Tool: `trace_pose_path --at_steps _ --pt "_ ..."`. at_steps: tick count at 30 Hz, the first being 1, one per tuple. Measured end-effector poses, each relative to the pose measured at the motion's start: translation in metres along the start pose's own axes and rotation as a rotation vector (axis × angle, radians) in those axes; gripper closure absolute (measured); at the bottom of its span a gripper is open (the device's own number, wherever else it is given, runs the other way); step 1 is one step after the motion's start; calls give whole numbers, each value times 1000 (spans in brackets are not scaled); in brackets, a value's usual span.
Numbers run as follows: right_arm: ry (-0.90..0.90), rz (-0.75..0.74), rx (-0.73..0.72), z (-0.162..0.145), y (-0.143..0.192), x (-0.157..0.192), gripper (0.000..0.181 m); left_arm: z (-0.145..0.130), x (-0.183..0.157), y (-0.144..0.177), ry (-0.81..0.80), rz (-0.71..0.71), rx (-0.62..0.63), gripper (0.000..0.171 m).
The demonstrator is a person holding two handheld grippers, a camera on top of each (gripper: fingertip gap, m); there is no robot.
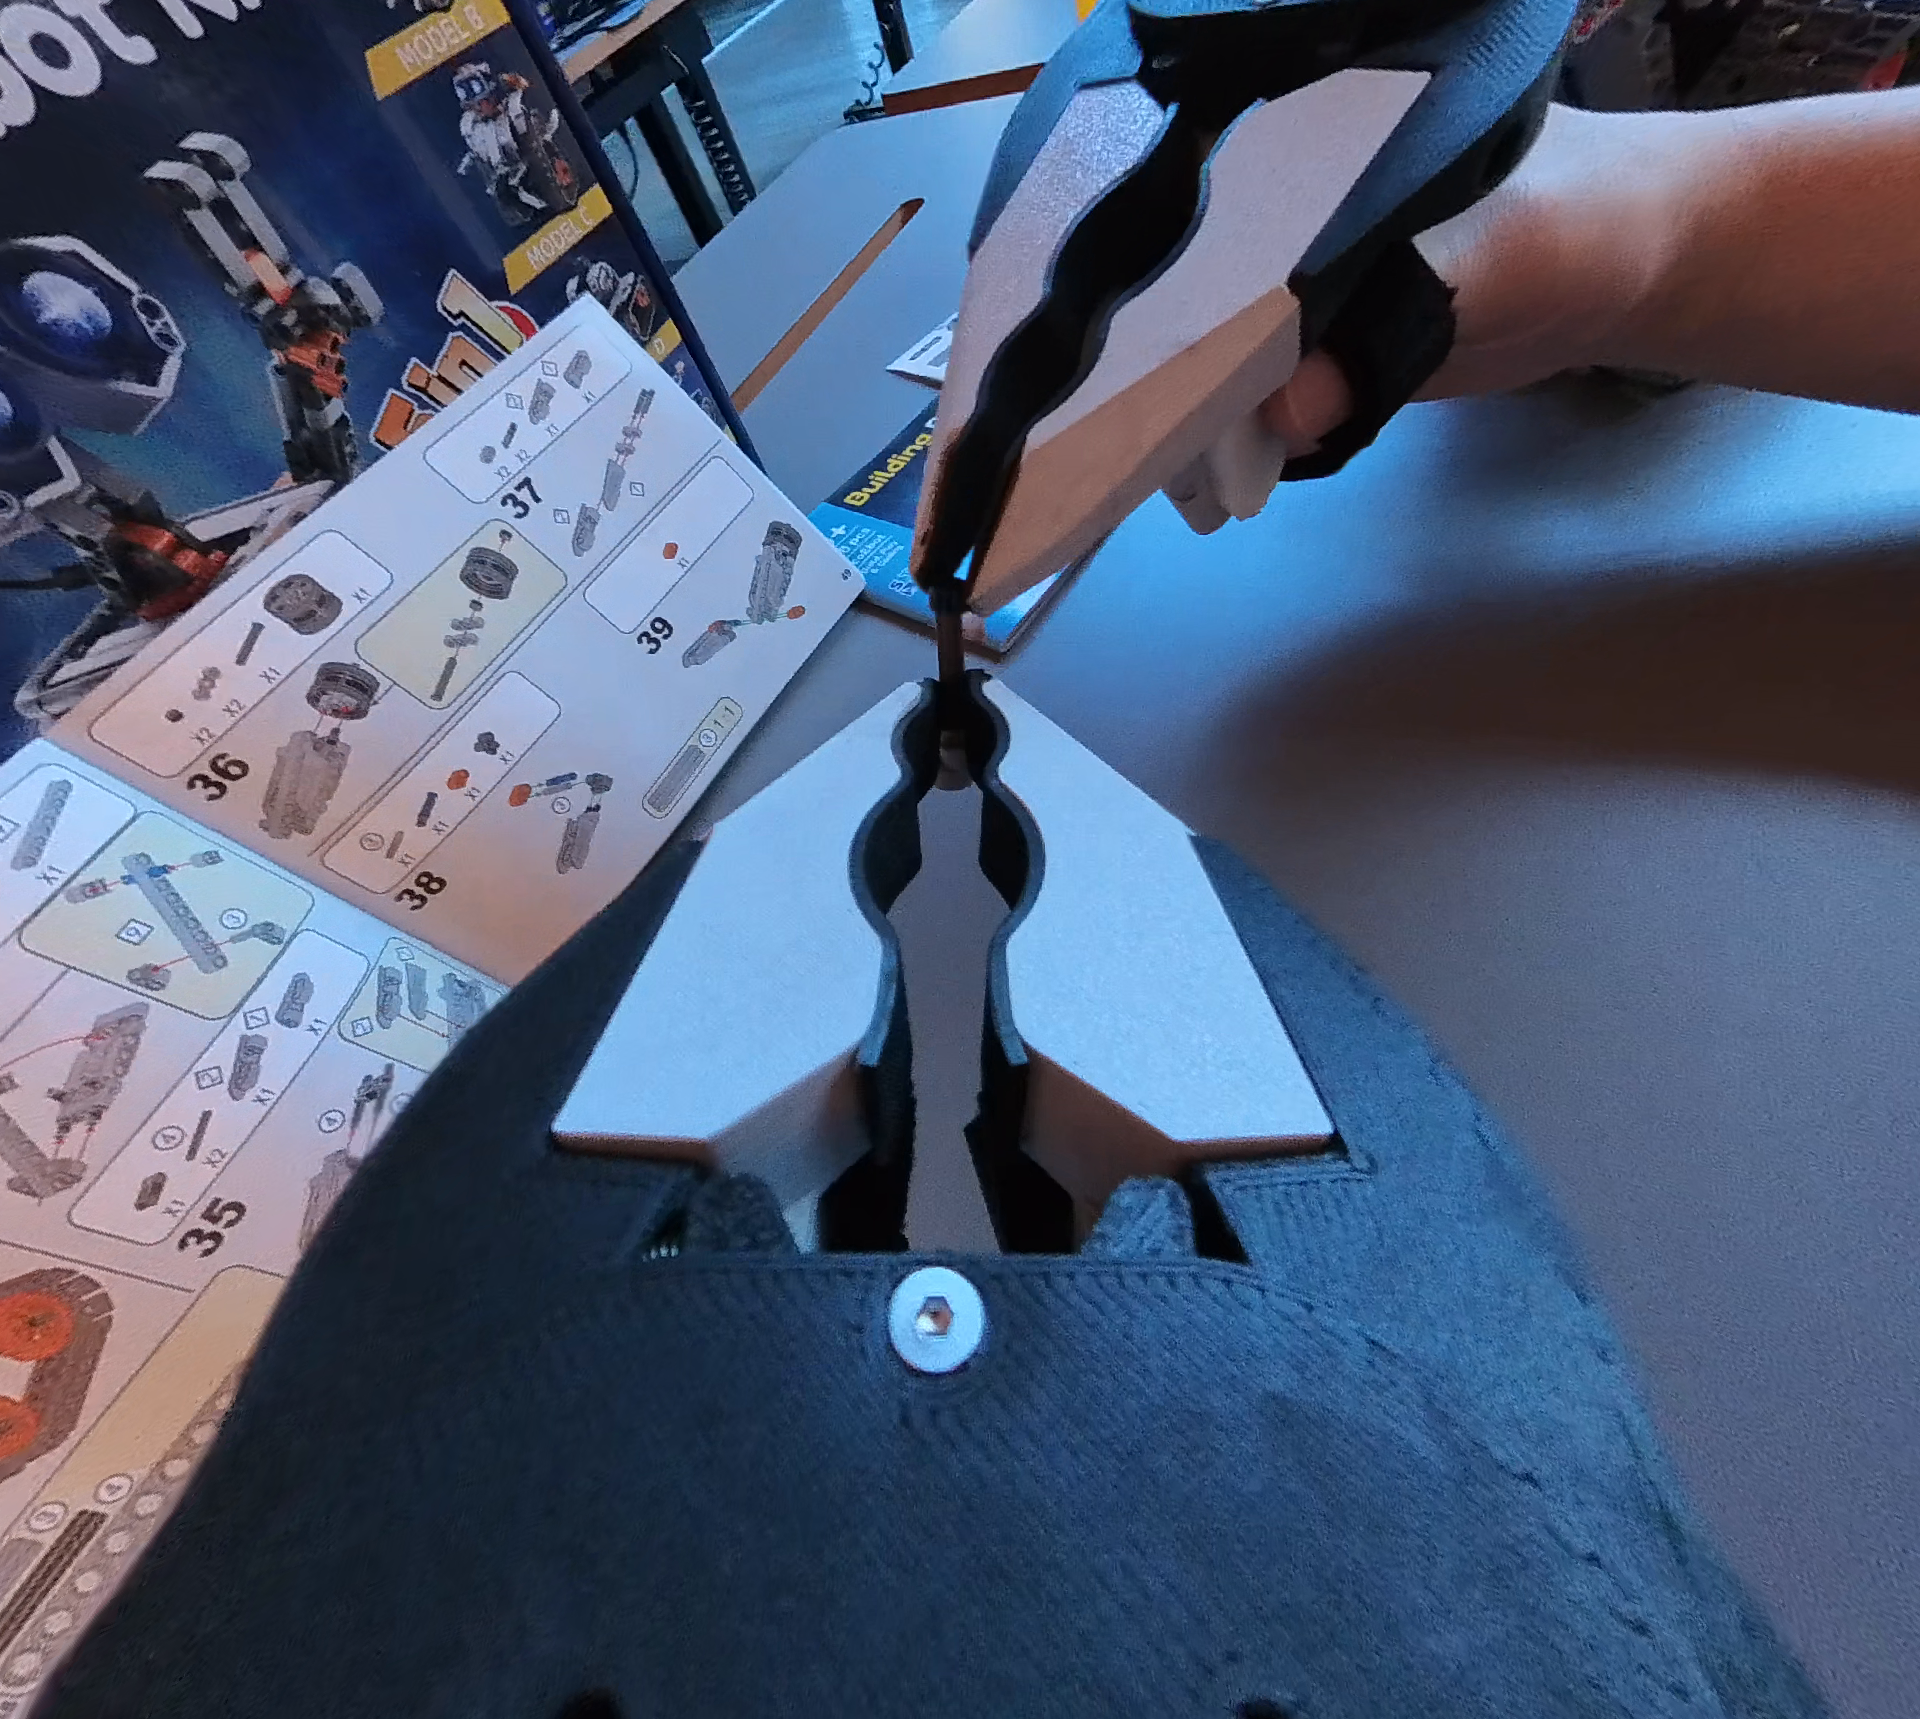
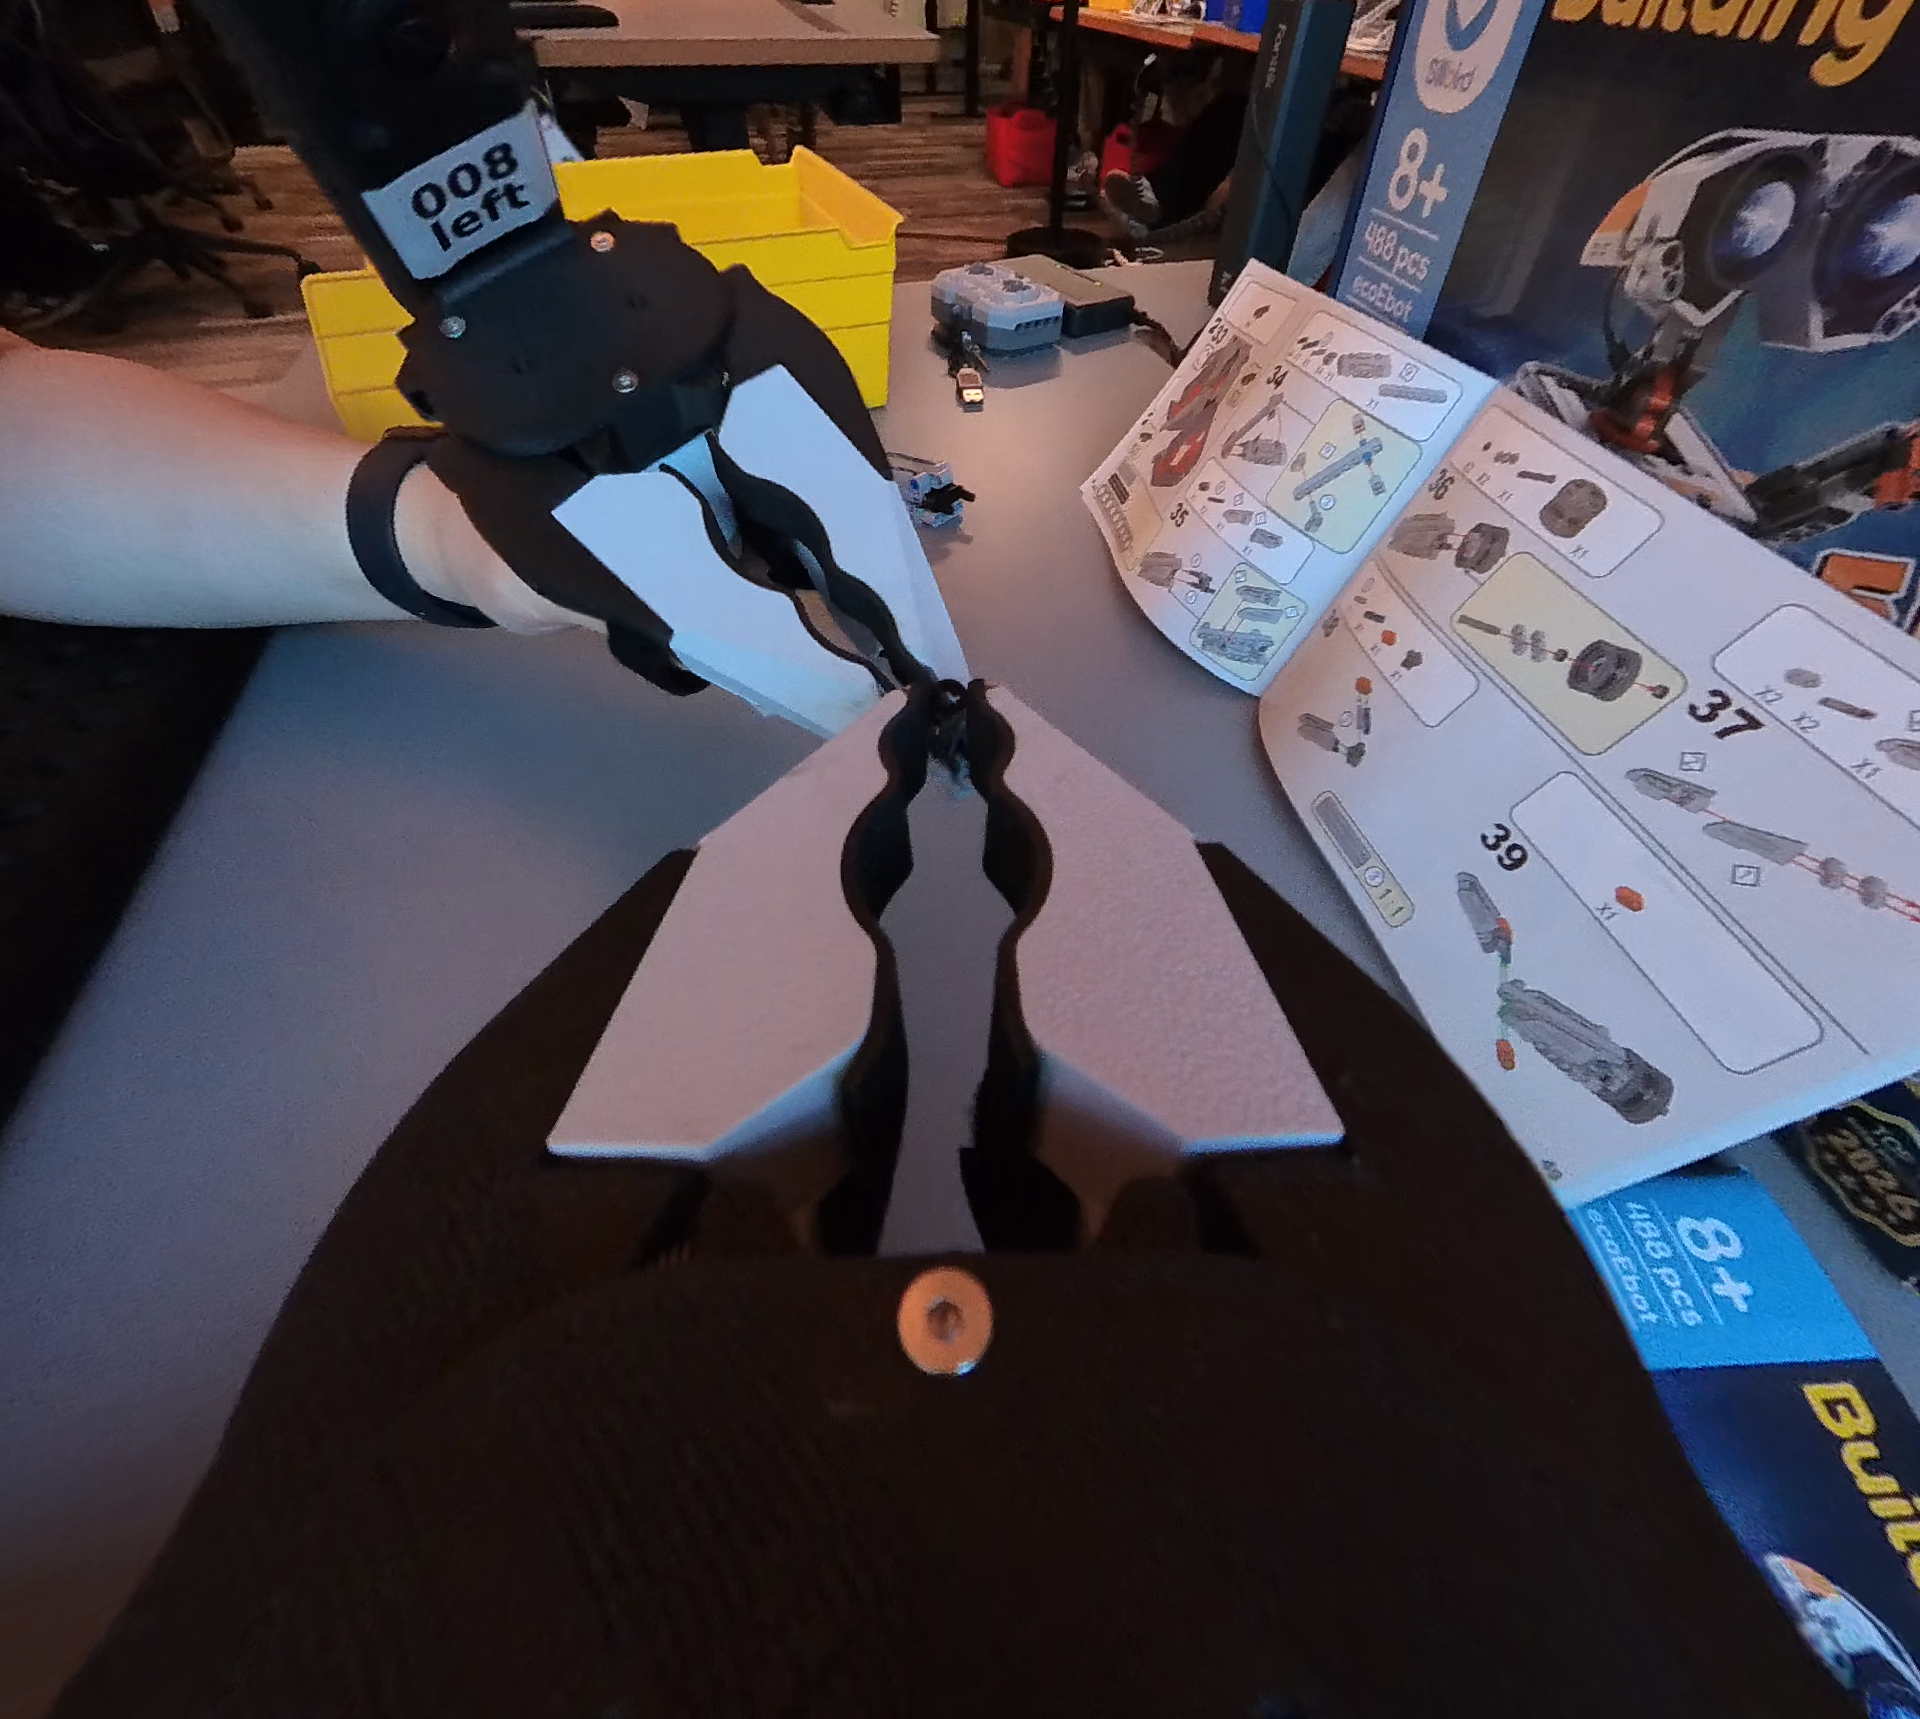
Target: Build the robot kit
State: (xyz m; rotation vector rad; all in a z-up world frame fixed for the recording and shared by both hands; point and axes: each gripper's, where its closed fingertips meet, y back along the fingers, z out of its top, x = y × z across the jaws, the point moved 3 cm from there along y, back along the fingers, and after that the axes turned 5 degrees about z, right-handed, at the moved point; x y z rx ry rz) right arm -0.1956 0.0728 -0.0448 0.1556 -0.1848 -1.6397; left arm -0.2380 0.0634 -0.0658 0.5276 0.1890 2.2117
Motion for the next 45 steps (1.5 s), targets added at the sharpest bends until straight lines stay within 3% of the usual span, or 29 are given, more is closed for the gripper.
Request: trace_pose_path --at_steps 5,17,29,38,45 --pt "-37 40 44 -6 -1 2 175 -4 -4 -1 -75 -16 34 169" --pt "-93 89 11 -6 4 2 176 -1 -7 2 2 -80 0 169" --pt "-404 116 57 -32 -11 -9 175 -27 -4 -6 -183 2 191 170" --pt "-704 209 54 -57 -27 -12 175 -51 -6 -7 -93 -112 342 170" --pt "-726 229 184 -69 -34 -2 176 -59 -21 -6 -38 -228 435 170"
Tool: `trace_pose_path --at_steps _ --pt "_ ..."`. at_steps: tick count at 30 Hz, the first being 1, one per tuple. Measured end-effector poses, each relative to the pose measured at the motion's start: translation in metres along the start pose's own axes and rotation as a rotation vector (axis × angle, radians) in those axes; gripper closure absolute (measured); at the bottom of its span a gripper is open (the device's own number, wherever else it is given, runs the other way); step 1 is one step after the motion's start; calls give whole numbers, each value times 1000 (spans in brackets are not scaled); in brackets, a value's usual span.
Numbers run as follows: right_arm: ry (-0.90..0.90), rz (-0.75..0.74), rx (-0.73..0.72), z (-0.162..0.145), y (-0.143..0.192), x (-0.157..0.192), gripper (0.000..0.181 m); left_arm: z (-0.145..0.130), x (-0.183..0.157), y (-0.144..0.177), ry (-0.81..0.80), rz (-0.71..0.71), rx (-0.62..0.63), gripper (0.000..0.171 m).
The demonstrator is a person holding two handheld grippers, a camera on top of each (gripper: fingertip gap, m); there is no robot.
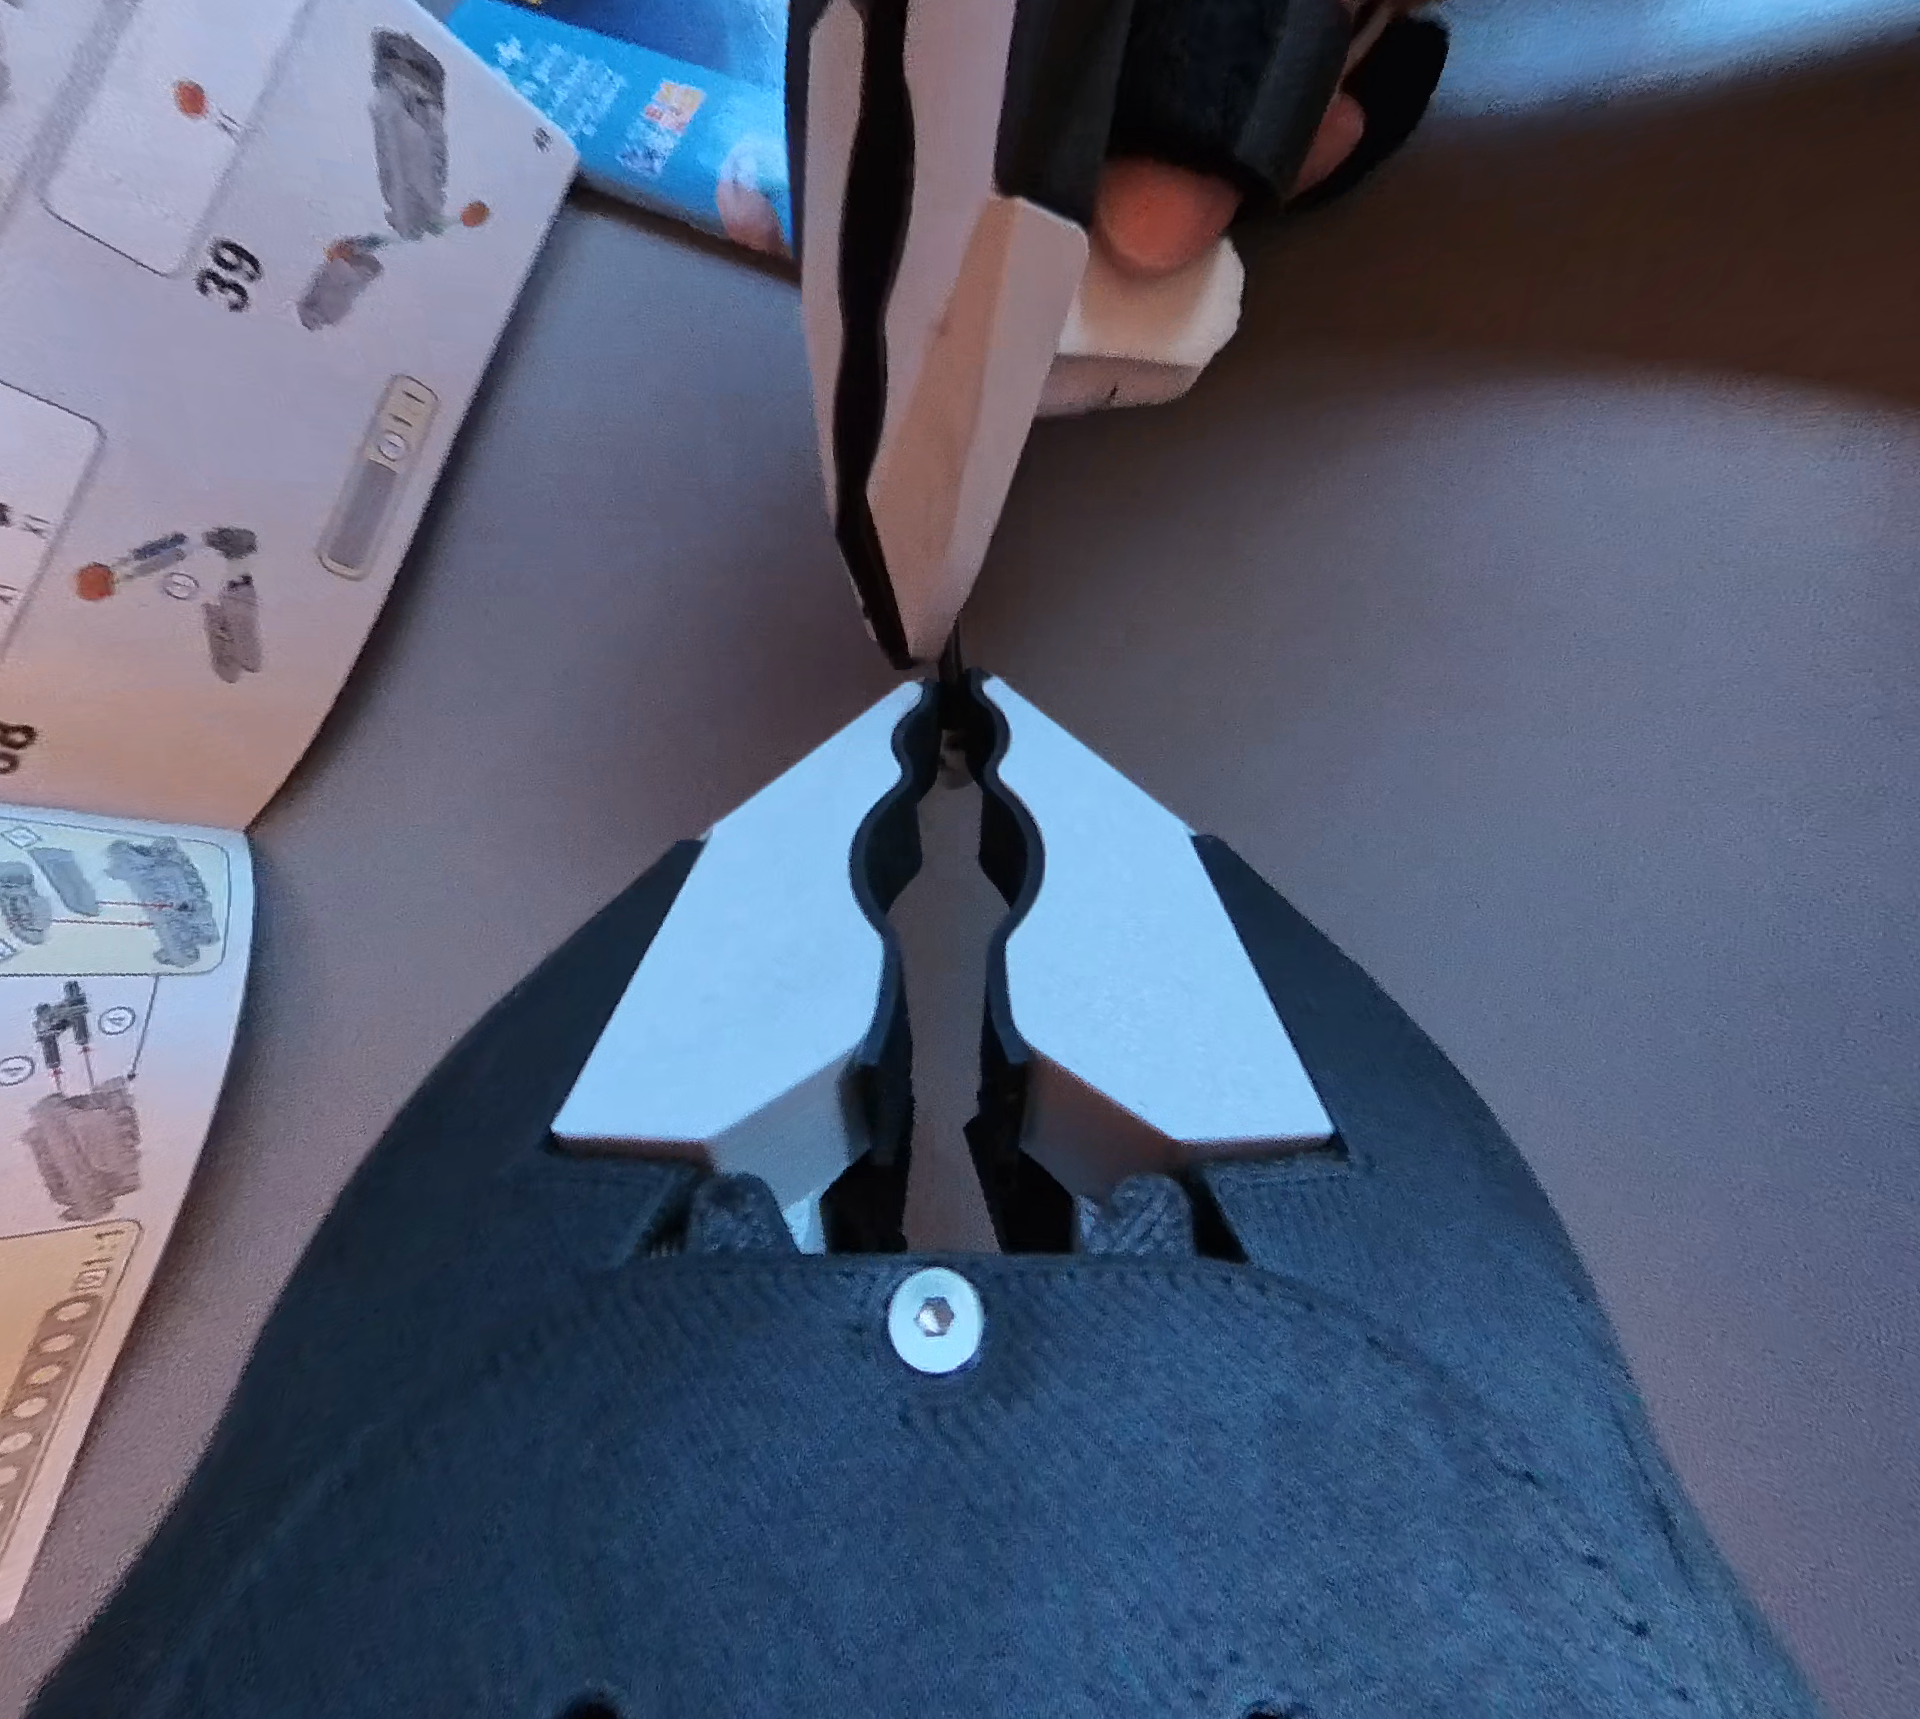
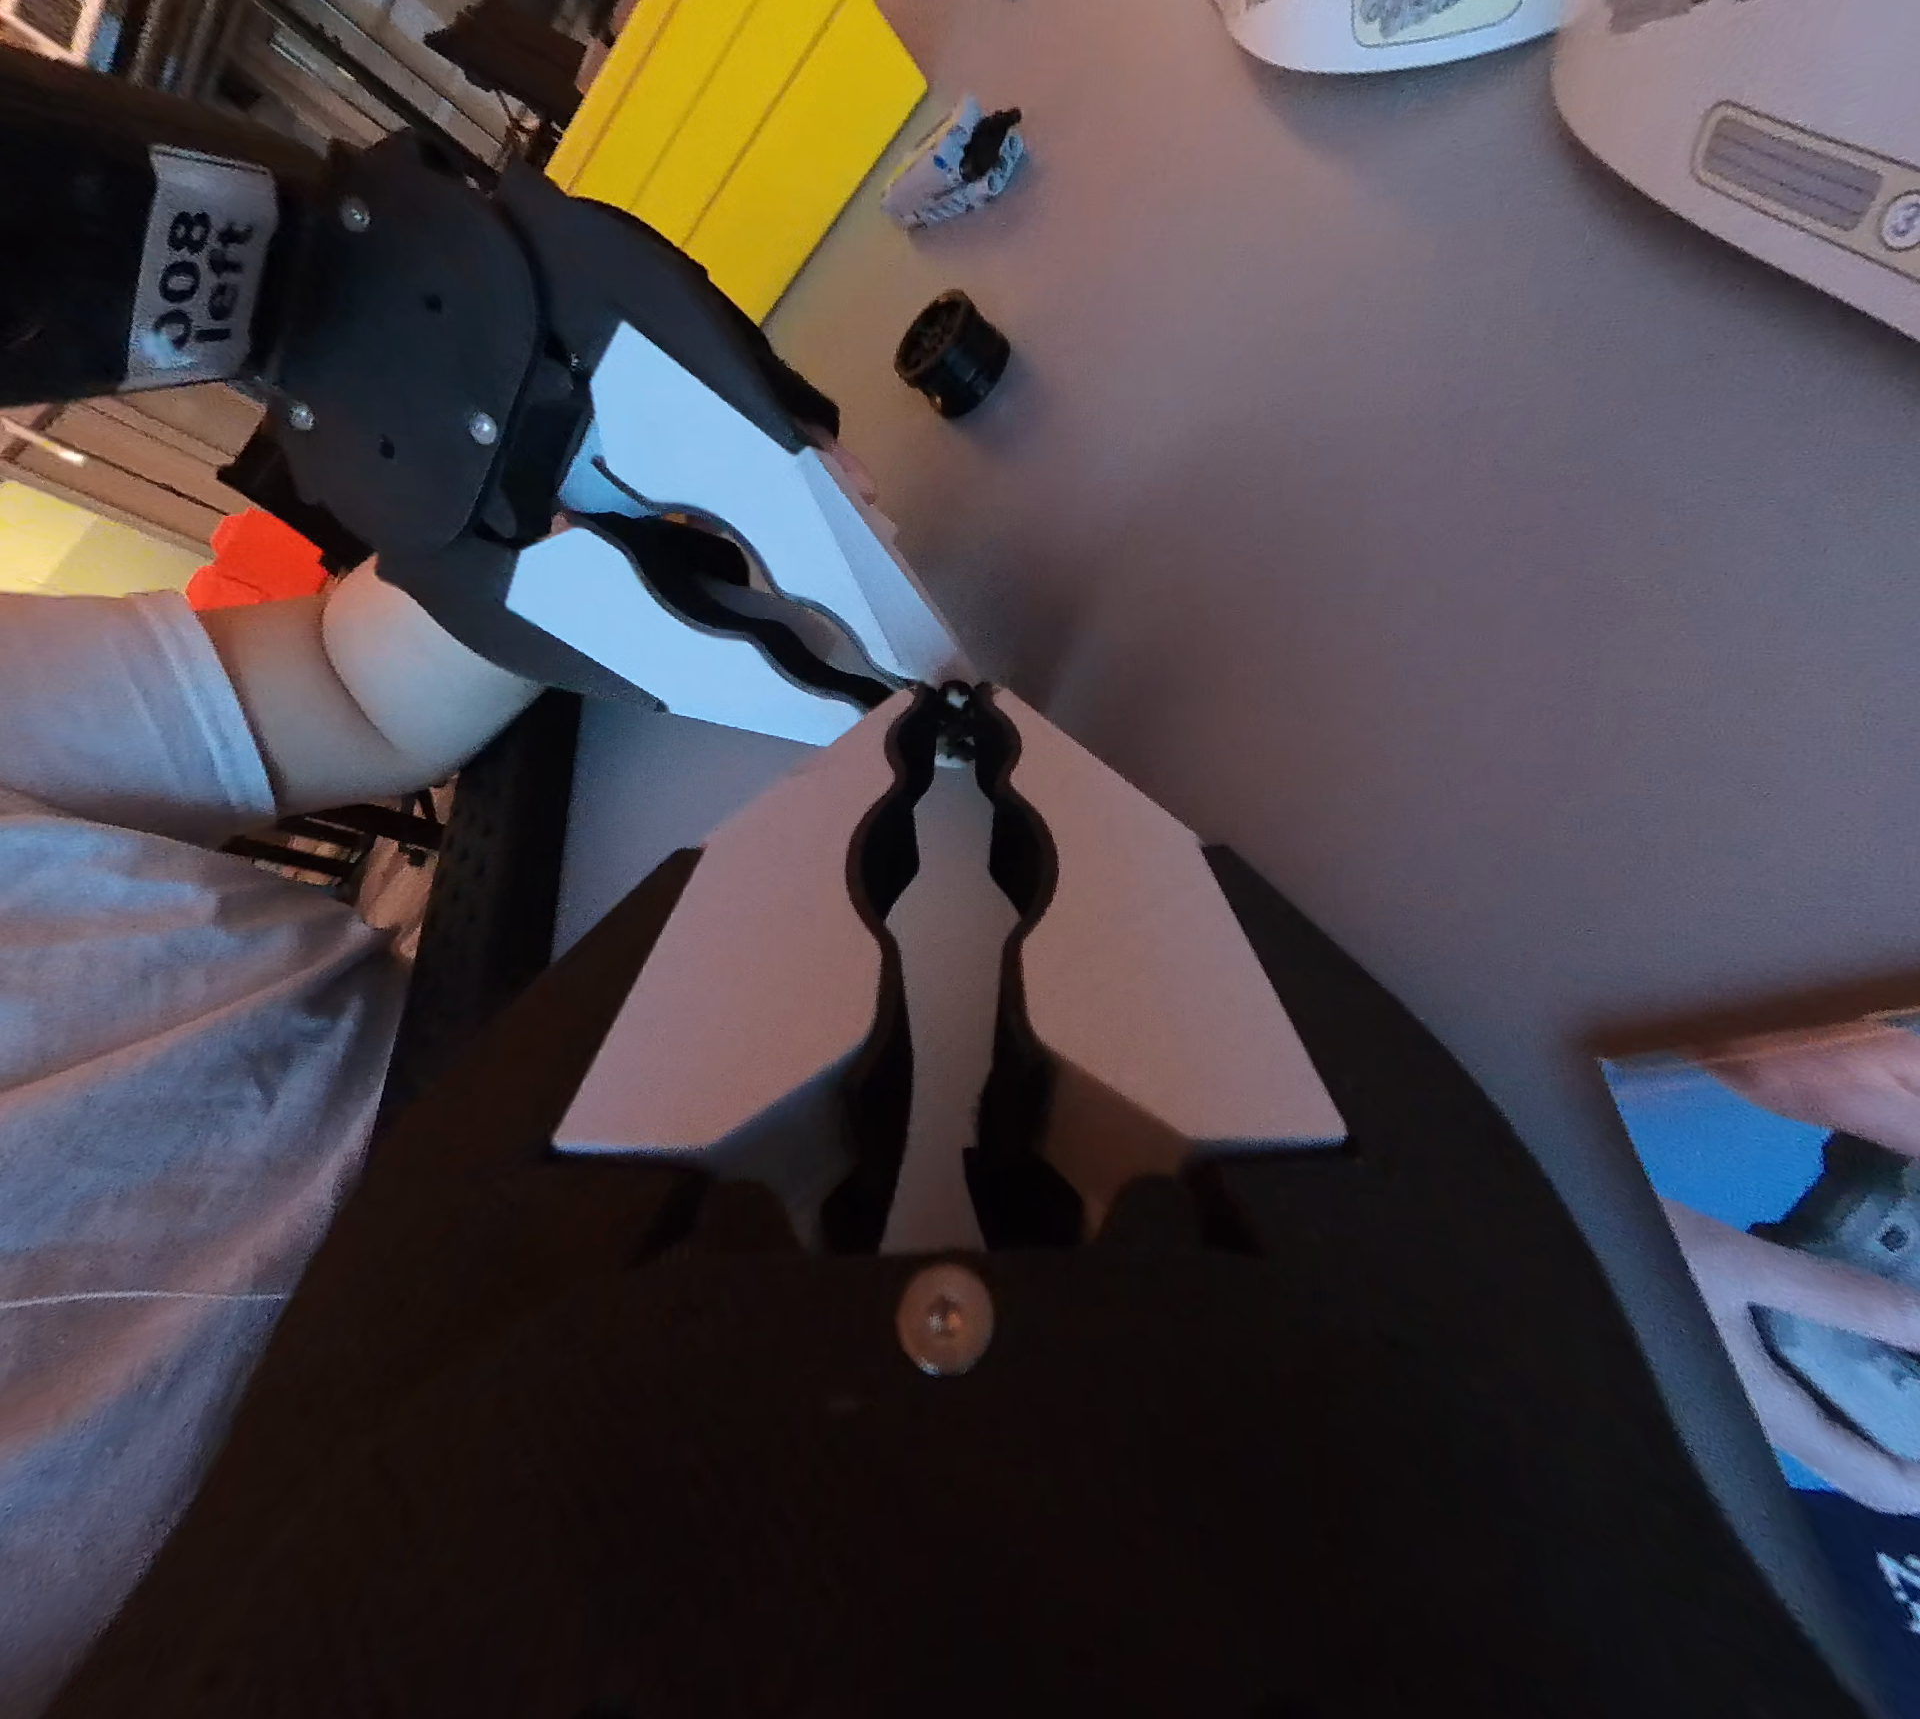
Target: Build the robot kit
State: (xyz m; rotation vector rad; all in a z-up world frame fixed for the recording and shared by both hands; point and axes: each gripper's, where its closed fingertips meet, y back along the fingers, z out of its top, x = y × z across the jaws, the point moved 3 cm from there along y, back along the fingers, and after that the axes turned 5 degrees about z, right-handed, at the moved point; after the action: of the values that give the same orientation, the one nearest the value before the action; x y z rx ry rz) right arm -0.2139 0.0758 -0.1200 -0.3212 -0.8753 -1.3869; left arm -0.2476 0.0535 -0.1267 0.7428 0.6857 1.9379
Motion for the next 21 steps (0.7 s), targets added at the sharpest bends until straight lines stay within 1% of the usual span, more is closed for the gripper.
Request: trace_pose_path --at_steps 1,3,6,10,12,16,21 --pt "-12 -5 -8 1 0 -1 176 -3 0 -1 -9 3 17 170" --pt "-79 33 -50 4 3 -2 176 -3 0 -2 -7 2 16 170" --pt "-176 82 -100 6 9 -4 176 -3 1 -2 46 -19 8 171" --pt "-238 107 -92 3 9 -5 176 -3 0 -2 197 -113 -10 170" --pt "-274 112 -79 0 8 -7 176 -3 1 -2 245 -141 -22 170" --pt "-306 122 -79 -1 9 -7 176 -4 3 -3 302 -176 -36 170" --pt "-331 130 -71 -3 8 -8 176 -4 3 -4 332 -200 -48 170"
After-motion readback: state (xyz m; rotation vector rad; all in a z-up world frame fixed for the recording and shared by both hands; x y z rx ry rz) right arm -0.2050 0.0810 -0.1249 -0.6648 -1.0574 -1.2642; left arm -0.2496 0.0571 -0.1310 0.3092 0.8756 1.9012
